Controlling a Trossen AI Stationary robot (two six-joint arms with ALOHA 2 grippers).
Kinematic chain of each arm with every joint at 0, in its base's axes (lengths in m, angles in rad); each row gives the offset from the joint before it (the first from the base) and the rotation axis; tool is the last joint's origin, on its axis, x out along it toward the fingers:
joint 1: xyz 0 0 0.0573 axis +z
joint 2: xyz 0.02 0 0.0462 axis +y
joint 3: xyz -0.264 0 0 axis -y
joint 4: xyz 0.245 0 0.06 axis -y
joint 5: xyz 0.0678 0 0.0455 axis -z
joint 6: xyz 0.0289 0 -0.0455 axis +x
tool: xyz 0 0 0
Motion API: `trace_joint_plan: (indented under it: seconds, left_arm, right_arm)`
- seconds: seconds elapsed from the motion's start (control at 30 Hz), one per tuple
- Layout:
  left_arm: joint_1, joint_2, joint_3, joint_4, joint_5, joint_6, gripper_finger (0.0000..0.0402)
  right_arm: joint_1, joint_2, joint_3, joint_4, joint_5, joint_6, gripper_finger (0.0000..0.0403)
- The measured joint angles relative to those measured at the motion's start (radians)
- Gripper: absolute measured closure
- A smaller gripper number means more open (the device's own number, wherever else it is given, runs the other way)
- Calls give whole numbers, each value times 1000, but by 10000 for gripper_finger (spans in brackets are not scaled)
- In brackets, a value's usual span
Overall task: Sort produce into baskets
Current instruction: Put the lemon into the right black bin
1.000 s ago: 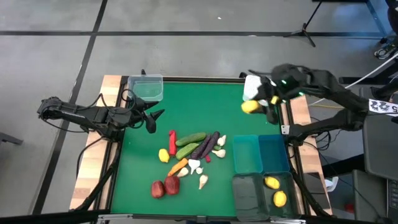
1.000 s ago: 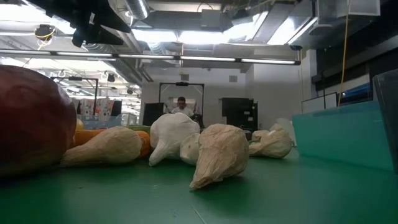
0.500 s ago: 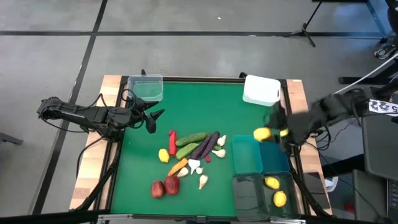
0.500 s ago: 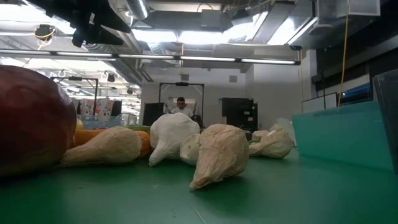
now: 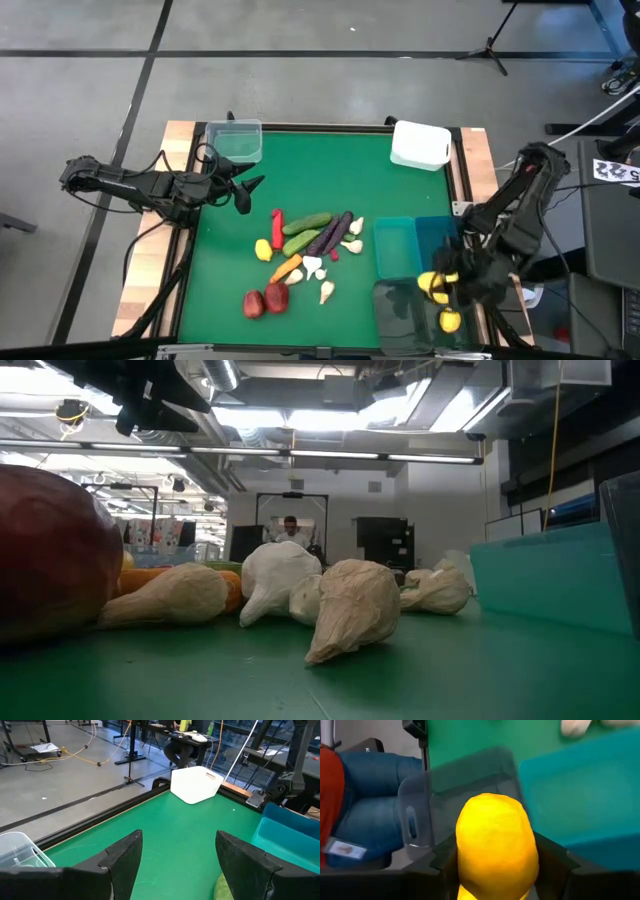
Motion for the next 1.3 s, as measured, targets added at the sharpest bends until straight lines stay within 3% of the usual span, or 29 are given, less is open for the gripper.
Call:
trace_joint_plan:
  seconds: [0.27,0.47,0.67,1.0,1.3]
  left_arm:
    - [0,0,0,0,0,-19,155]
    - [0,0,0,0,0,-19,155]
    - [0,0,0,0,0,-19,155]
    - [0,0,0,0,0,-19,155]
    - [0,0,0,0,-9,-11,155]
  right_arm:
    - [139,114,-3,-12,-36,333,217]
    - [159,212,-3,-110,-230,482,217]
    - [159,272,-3,-107,-331,498,217]
    - [158,281,-3,-6,-231,471,217]
    - [134,320,-60,122,-256,438,217]
